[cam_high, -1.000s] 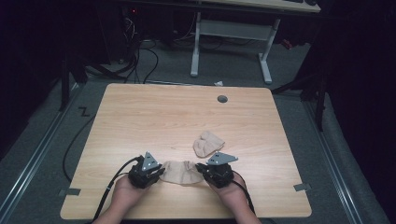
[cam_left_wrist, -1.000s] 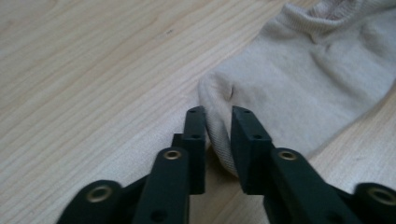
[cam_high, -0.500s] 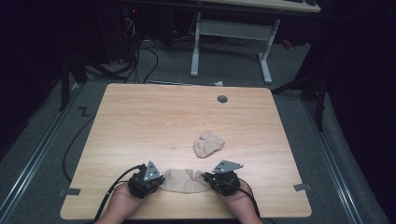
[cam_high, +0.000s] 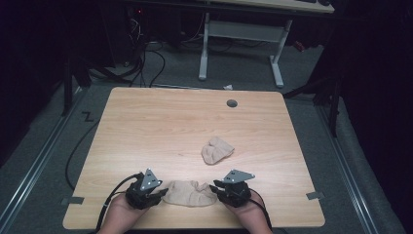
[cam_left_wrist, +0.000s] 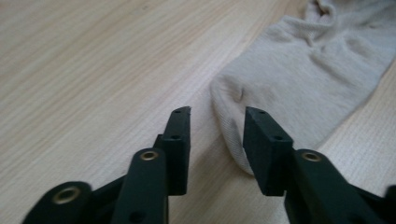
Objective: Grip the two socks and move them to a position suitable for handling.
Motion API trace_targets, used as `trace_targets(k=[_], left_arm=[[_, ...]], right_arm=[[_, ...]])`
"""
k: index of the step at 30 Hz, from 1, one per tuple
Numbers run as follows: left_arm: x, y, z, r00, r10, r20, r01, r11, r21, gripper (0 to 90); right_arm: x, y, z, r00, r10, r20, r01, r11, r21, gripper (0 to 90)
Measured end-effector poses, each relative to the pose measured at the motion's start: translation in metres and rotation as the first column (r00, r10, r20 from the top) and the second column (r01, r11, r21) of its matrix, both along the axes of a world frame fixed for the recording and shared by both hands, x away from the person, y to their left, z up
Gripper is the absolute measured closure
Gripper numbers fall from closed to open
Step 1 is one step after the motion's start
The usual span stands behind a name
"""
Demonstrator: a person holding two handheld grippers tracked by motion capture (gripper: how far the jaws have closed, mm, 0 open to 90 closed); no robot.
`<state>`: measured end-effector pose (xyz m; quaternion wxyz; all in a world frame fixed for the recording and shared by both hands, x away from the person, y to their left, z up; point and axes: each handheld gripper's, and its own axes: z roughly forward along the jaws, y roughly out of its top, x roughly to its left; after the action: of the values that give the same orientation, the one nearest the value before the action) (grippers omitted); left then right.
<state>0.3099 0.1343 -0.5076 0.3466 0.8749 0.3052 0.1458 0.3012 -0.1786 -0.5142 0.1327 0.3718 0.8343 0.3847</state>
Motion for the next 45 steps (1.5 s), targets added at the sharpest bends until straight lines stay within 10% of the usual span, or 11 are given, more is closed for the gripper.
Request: trace_targets(k=[20, 32, 35, 42, 45], left_arm=[[0.003, -0.012, -0.011, 0.9989, -0.043, -0.021, 0.044, 0.998, 0.045, 76.6], [0.012, 0.021, 0.013, 0.9981, 0.037, 0.05, -0.033, 0.9962, -0.081, 51.2], [0.019, 0.059, 0.026, 0.9926, 0.118, 0.027, -0.11, 0.9729, -0.203, 46.8], [0.023, 0.086, 0.011, 0.9684, 0.249, 0.019, -0.241, 0.9535, -0.18, 37.6], [0.02, 0.085, 0.011, 0.9657, 0.253, 0.058, -0.241, 0.9571, -0.161, 36.2]], right_arm=[[0.012, 0.007, -0.007, 0.9996, 0.016, -0.023, -0.017, 0.998, -0.068, 87.4], [0.025, -0.006, 0.012, 0.9939, -0.081, 0.075, 0.082, 0.997, -0.003, 69.9], [0.045, -0.001, 0.023, 0.9877, -0.111, 0.11, 0.113, 0.993, -0.013, 66.2], [0.079, 0.01, 0.027, 0.9849, -0.14, 0.102, 0.141, 0.99, -0.007, 56.8], [0.086, 0.011, 0.021, 0.9835, -0.147, 0.105, 0.153, 0.987, -0.054, 55.8]])
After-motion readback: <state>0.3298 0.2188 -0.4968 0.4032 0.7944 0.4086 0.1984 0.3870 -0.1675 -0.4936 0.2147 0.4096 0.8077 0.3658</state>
